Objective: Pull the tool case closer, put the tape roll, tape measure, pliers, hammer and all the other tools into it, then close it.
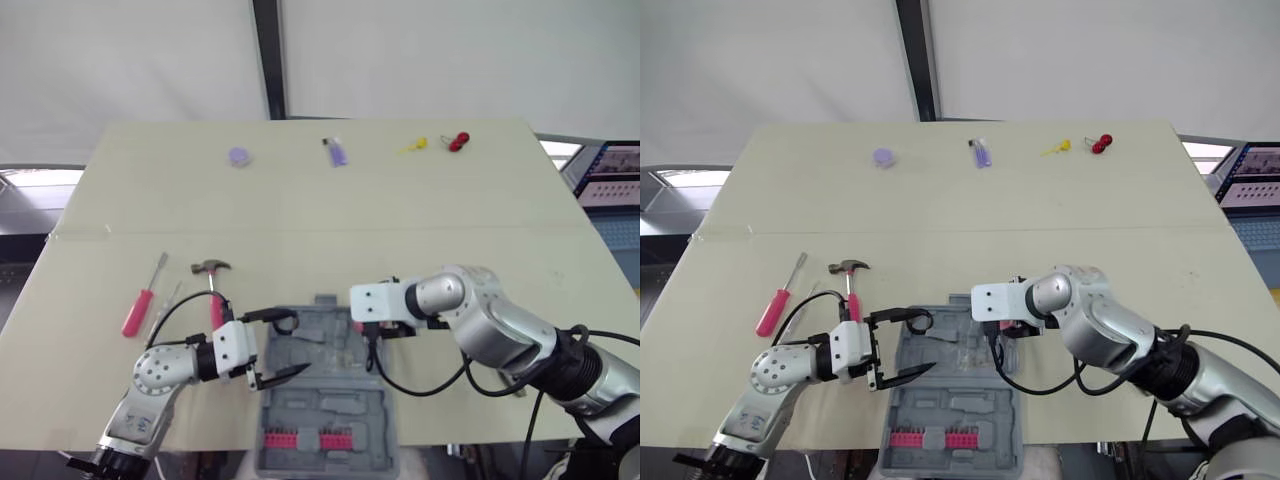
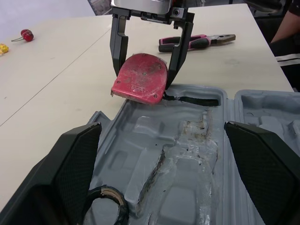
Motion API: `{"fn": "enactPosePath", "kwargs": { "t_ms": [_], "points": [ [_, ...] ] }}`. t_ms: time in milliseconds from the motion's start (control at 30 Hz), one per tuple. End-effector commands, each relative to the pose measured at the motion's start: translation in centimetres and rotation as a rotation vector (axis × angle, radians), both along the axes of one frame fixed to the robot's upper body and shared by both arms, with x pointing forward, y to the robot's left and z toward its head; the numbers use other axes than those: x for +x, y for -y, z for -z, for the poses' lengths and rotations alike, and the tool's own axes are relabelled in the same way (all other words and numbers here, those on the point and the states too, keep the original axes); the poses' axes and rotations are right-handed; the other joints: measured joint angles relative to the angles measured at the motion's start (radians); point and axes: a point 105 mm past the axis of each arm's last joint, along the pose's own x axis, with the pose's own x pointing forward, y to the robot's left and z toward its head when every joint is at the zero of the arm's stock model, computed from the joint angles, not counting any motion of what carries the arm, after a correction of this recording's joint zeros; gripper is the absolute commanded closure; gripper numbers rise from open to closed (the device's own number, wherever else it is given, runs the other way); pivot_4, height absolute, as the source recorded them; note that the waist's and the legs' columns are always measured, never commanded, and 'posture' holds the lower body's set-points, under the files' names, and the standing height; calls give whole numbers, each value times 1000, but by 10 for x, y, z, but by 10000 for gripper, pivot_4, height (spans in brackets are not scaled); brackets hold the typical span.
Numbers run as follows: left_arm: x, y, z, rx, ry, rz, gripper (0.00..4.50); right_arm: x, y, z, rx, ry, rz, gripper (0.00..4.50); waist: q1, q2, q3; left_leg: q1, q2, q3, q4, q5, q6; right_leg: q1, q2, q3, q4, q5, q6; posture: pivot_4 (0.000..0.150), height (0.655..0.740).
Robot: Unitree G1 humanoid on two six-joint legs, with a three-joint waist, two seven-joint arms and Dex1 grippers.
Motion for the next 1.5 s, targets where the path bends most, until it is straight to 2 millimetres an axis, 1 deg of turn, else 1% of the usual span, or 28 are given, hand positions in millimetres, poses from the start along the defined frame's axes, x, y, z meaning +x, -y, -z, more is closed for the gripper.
{"fn": "enactPosePath", "kwargs": {
  "t_ms": [33, 133, 700, 1200, 1500],
  "points": [
    [-1, 6, -10, -13, 43, 19, 0, -8, -10, -5, -4, 22, -85, 16214, -3, 0, 0, 0, 0, 0, 0, 0, 0, 0, 0, 0, 0, 0, 0, 1500, 7400],
    [-1, 7, -10, -16, 41, 20, 0, -11, -12, -3, -3, 17, -103, 16214, -5, 0, 0, 0, 0, 0, -1, 0, 0, 0, 0, 0, 0, 0, 0, 1500, 7400],
    [-2, 11, -12, -21, 37, 28, 0, -5, -12, 5, -26, 31, -102, 16214, -4, 0, 0, 0, 0, 0, 0, 0, 0, 0, 0, 0, 0, 0, 0, 1500, 7400],
    [-3, 12, -12, -18, 28, 36, 0, -6, -13, 9, -34, 29, -115, 16214, -4, 0, 0, 0, 0, 0, 0, 0, 0, 0, 0, 0, 0, 0, 0, 1500, 7400],
    [-4, 13, -11, -17, 23, 40, 0, -4, -12, 8, -40, 46, -117, 16214, -4, 0, 0, 0, 0, 0, 0, 0, 0, 0, 0, 0, 0, 0, 0, 1500, 7400]
  ]
}}
